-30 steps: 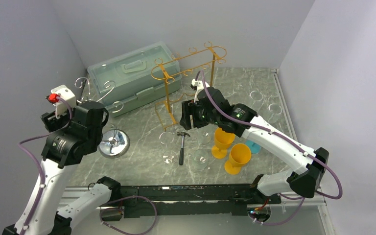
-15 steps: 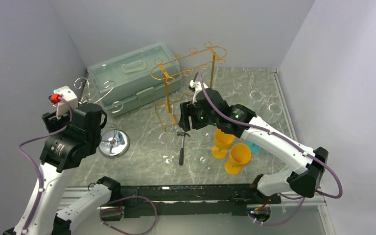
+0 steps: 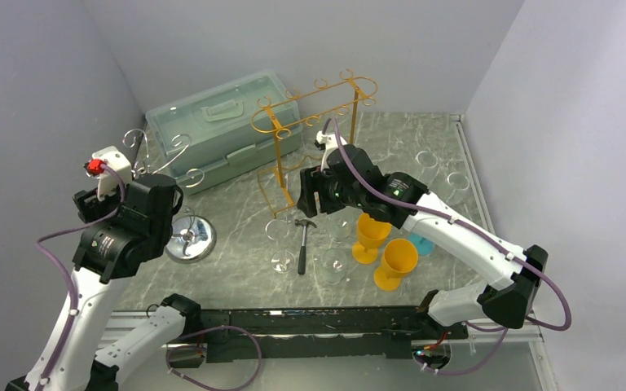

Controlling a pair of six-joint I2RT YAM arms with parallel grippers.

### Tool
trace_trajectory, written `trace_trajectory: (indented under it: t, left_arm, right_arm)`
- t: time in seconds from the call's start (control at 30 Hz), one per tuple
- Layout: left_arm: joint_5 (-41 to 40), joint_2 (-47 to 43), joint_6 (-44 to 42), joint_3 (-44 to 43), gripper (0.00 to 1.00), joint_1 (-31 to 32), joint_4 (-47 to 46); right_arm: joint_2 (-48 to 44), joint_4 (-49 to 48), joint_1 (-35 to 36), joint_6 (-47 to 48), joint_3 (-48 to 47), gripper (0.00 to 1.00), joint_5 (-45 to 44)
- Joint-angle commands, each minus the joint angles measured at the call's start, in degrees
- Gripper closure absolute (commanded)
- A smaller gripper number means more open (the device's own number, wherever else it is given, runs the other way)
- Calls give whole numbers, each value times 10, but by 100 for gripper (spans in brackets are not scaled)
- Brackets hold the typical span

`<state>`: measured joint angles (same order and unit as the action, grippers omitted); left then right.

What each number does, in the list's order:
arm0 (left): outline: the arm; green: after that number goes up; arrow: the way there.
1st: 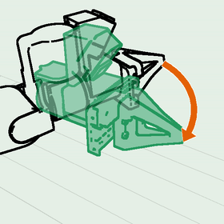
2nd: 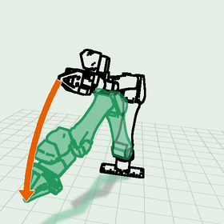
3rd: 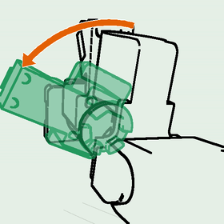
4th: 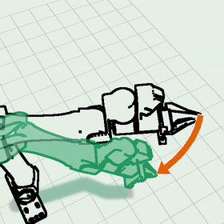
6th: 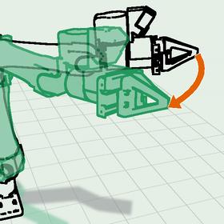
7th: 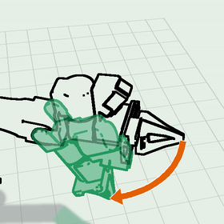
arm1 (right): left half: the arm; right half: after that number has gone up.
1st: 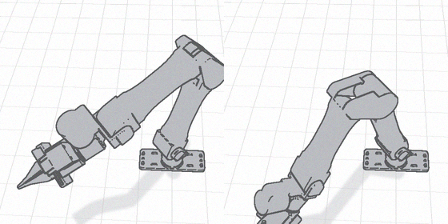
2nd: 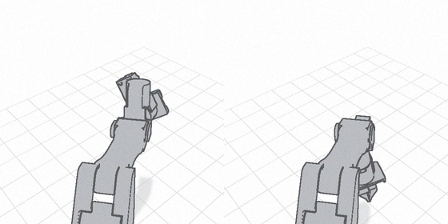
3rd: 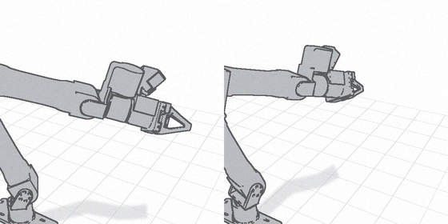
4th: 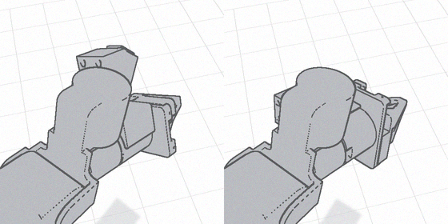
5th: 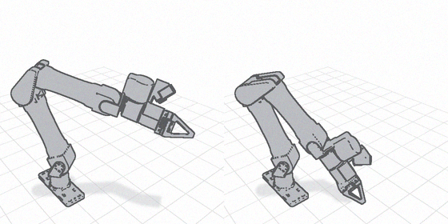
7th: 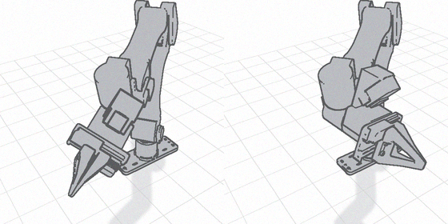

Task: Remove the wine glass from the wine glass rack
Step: Pick up the wine glass from the wine rack.

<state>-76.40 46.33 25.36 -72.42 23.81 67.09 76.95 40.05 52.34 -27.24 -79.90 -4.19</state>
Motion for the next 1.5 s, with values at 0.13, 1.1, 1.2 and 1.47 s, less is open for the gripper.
trace_trajectory:
  t: [0.13, 1.1, 1.2, 1.47]
  left_arm:
    - [-34, 5, 41, -22, 53, -1, 40]
    - [11, 9, -4, -14, 52, -23, 27]
    - [18, 6, -21, -10, 52, -26, 13]
    - [36, 18, -11, -36, 52, -35, 39]
  right_arm:
    - [-4, 8, 4, 18, -53, 31, -10]
    - [-4, 10, 4, 19, -49, 31, -13]
    - [-9, 8, 4, 16, -42, 31, -14]
    - [-15, 8, 4, 18, -35, 31, -13]
